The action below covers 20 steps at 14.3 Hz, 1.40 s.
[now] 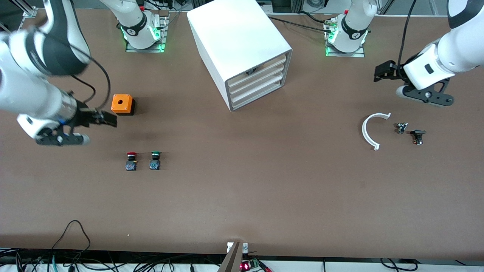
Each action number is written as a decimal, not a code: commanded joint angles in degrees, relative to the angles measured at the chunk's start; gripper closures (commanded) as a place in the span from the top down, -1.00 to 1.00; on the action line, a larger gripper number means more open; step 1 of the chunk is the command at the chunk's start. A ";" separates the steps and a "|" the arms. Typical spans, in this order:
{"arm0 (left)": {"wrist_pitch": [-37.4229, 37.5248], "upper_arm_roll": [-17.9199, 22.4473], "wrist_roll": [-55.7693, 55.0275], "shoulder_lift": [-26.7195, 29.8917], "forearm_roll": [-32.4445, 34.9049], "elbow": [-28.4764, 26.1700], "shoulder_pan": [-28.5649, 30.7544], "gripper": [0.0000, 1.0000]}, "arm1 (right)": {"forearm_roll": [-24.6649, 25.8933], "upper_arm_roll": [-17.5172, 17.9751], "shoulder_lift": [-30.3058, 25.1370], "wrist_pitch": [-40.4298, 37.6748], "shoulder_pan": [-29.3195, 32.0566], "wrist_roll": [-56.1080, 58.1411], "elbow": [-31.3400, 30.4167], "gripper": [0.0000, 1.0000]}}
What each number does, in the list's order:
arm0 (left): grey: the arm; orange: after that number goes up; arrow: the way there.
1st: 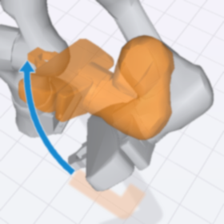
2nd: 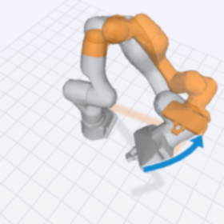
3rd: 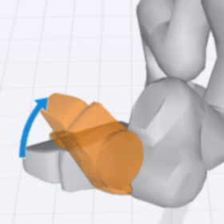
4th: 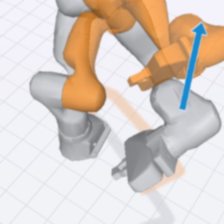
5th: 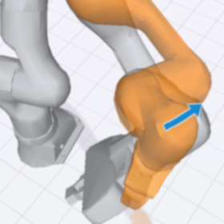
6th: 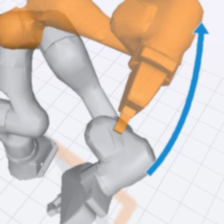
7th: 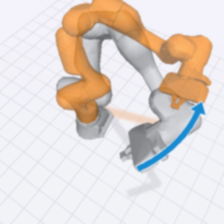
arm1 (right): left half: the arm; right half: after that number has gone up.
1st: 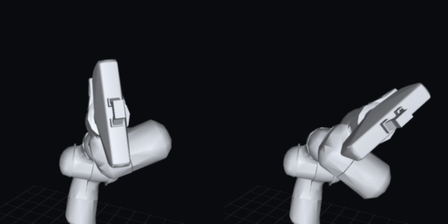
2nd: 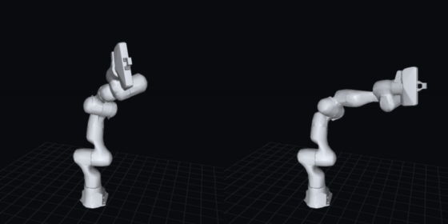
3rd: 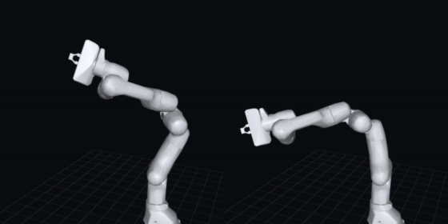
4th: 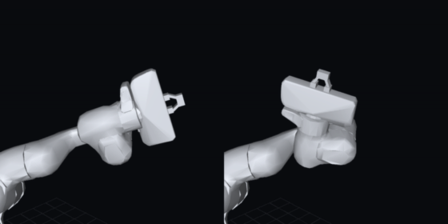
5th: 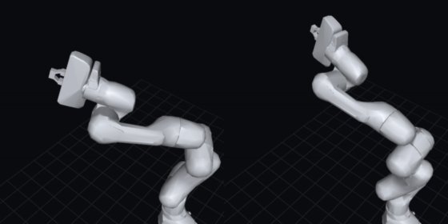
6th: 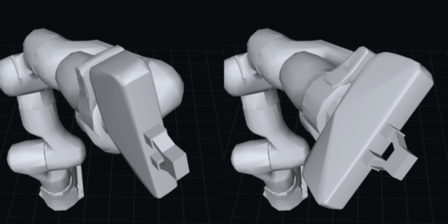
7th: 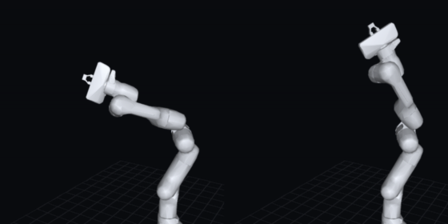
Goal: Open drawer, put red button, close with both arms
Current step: 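Reach the right gripper to the red button while the left gripper reaches the drawer, then grasp the red button with the right gripper while the left gripper grips the drawer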
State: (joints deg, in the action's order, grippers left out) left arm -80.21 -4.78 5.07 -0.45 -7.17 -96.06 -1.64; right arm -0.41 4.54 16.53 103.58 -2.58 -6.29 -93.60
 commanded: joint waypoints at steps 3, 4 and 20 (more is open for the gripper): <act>3.65 -0.75 1.44 -2.80 -10.91 -0.18 -0.03 1.00 | 2.69 -0.06 8.24 8.29 0.11 4.95 1.67 0.99; 3.30 -0.93 1.52 -3.41 -14.33 -0.53 -0.03 1.00 | 2.69 -0.14 9.65 9.53 0.38 6.01 1.67 0.98; -29.29 -5.49 36.31 -5.88 -51.24 -28.72 -1.52 0.99 | 5.68 -0.15 24.51 35.29 2.66 7.87 -2.11 0.93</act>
State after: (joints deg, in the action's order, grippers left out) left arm -105.84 -8.75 36.39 -7.56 -53.09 -119.82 -3.34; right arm 5.68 3.53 41.31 137.91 -0.75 1.60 -94.49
